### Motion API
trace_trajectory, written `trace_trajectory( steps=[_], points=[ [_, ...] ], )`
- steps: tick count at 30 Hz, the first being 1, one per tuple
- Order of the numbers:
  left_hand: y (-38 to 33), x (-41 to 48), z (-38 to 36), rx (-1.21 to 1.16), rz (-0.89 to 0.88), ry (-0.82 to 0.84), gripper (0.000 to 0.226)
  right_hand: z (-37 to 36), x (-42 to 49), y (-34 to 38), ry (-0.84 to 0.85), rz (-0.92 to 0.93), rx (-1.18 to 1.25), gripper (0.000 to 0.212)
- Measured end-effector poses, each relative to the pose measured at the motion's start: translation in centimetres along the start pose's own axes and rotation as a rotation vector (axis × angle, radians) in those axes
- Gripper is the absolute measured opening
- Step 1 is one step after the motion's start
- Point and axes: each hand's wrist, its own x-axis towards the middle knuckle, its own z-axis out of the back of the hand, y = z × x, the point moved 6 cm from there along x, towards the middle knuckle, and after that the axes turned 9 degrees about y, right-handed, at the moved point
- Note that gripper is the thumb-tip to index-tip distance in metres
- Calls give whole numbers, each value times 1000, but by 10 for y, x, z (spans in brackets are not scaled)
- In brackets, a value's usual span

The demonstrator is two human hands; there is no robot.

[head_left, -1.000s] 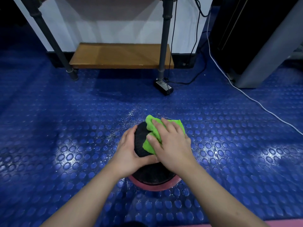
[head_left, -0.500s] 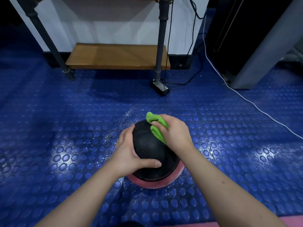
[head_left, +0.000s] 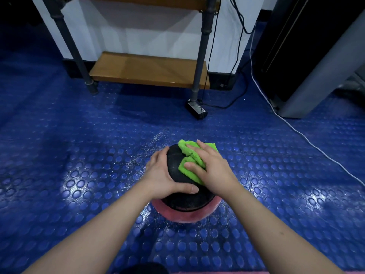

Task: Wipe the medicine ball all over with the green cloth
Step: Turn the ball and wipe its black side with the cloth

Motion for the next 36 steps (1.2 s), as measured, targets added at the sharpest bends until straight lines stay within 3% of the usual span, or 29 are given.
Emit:
trace_trajectory(
  steps=[3,6,8,11,16,18,20,22,24,26,28,32,36],
  points=[
    [5,0,0,-37,3,3,154,13,3,-6,-154,8,60,35],
    [7,0,2,-60,9,-8,148,18,8,-16,-145,-64,174,23],
    [6,4,3,-56,22,-12,150,12,13,-14,-59,-51,223,28],
    [5,7,5,-67,37,6,160,3,16,-7,-30,31,130,57],
    [9,7,6,-74,64,34,158,12,18,-3,-213,-83,189,27],
    [5,5,5,32,87,48,150,16,20,-2,-281,-137,140,23],
    [-2,6,4,267,51,48,124,18,23,-6,-315,-187,134,21],
    [-10,6,2,389,-73,32,100,23,23,-18,-370,-217,376,18],
    [-10,8,3,301,-151,-4,87,29,13,-27,-457,-185,733,23],
    [-7,14,8,192,-153,-72,82,29,-7,-29,-542,-122,857,26],
    [-8,22,14,140,-111,-165,77,17,-28,-25,-587,-69,750,29],
    [-16,34,19,76,33,-337,54,-40,-39,-12,-450,-47,311,53],
    [-22,40,14,65,120,-374,51,-54,-45,-8,-568,-9,238,56]
  ],
)
